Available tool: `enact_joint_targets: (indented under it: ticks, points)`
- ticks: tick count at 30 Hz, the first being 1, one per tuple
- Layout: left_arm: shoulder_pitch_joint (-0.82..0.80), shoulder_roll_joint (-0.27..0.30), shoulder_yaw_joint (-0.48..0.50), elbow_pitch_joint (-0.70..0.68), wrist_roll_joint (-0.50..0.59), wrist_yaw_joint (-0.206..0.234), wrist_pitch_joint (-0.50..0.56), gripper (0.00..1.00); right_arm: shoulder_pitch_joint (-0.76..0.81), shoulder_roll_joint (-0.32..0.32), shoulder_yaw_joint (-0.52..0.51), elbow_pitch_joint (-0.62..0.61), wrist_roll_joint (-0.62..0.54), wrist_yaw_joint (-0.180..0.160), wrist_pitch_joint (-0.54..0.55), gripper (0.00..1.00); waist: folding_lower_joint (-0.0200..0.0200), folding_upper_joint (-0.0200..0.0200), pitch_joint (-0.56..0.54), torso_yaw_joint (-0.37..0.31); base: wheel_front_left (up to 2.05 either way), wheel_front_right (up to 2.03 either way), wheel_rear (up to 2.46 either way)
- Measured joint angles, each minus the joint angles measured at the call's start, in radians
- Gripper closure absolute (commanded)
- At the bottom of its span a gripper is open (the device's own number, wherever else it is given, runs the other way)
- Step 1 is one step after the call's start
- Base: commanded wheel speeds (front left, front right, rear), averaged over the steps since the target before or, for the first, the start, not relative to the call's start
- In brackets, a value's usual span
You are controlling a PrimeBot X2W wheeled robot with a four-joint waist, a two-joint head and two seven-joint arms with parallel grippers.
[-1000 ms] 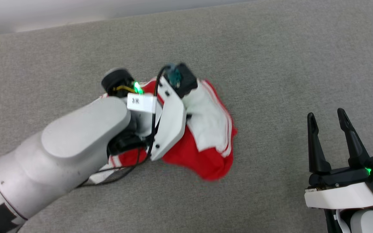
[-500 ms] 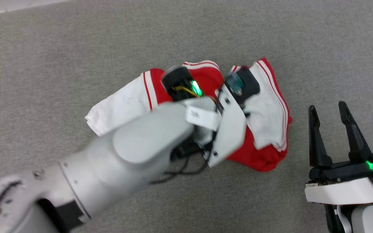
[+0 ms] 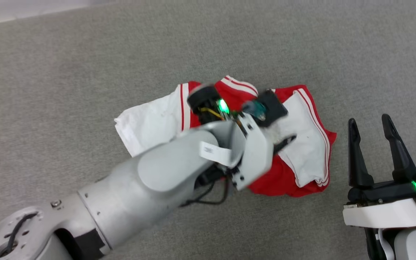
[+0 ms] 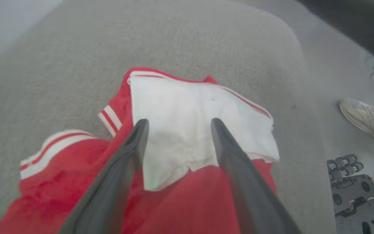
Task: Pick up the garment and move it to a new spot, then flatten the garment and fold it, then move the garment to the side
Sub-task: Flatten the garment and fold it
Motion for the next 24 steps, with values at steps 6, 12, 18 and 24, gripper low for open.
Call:
enact_joint_targets:
  ticks: [6, 12, 18, 24]
  points:
    - [0.022, 0.031, 0.1, 0.051, 0.071, 0.099, -0.322, 0.0, 0.023, 0.0, -0.026, -0.012, -0.033, 0.0, 0.0, 0.0, 0.0, 0.0, -0.07, 0.031, 0.0, 0.0, 0.0]
    - [0.143, 0.132, 0.241, -0.013, 0.11, 0.298, -0.43, 0.0, 0.008, 0.0, -0.066, -0.065, -0.105, 0.0, 0.0, 0.0, -0.0001, 0.0, -0.133, 0.075, 0.0, 0.0, 0.0]
    - [0.335, 0.239, 0.429, -0.233, 0.236, 0.458, -0.434, 0.0, -0.053, -0.05, -0.085, -0.102, -0.147, 0.0, 0.0, 0.0, -0.0001, 0.0, -0.168, 0.106, 0.0, 0.0, 0.0]
    - [0.618, 0.285, 0.644, -0.398, 0.348, 0.571, -0.434, 0.0, -0.13, -0.192, -0.011, -0.048, -0.122, 0.0, 0.0, 0.0, -0.0001, 0.0, -0.193, 0.128, 0.0, 0.0, 0.0]
